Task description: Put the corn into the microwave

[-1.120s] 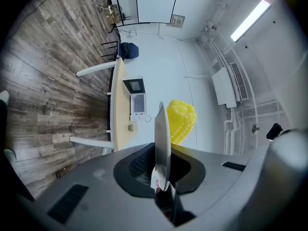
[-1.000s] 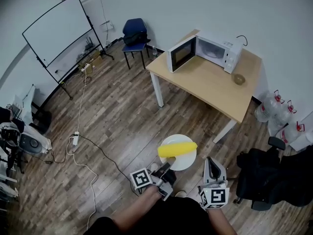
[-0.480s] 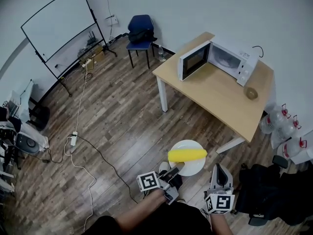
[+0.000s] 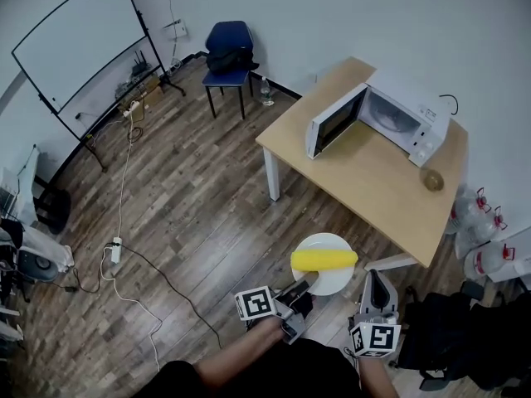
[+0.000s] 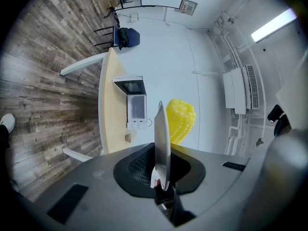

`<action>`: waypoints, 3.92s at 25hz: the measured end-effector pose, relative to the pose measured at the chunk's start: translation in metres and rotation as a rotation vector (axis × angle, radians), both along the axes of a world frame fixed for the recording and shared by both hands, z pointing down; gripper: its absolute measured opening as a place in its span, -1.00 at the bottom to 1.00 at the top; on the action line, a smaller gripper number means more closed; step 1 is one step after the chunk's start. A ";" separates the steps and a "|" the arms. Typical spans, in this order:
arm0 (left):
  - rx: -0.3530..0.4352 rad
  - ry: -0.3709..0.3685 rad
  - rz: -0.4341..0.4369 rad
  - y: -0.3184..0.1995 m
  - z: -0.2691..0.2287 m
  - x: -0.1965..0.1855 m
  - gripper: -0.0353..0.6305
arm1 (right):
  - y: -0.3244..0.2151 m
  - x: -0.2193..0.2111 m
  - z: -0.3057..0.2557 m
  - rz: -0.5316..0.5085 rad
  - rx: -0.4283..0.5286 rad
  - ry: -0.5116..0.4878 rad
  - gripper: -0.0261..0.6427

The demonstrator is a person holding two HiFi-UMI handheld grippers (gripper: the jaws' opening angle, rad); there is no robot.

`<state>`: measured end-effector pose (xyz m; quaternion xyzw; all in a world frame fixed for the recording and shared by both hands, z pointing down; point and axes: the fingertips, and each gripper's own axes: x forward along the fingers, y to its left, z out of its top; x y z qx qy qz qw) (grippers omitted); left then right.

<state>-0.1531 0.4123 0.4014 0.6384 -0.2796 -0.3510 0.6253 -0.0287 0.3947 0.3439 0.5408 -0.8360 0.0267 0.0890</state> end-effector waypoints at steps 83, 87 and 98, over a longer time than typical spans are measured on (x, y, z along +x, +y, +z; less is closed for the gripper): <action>-0.066 -0.084 0.157 -0.619 0.133 0.168 -0.81 | -0.566 0.156 0.126 0.117 -0.190 -0.060 -0.74; -0.063 -0.096 0.147 -0.636 0.148 0.172 -0.81 | -0.577 0.156 0.140 0.105 -0.195 -0.069 -0.74; -0.059 -0.087 0.117 -0.686 0.174 0.189 -0.81 | -0.604 0.153 0.175 0.101 -0.205 -0.087 -0.74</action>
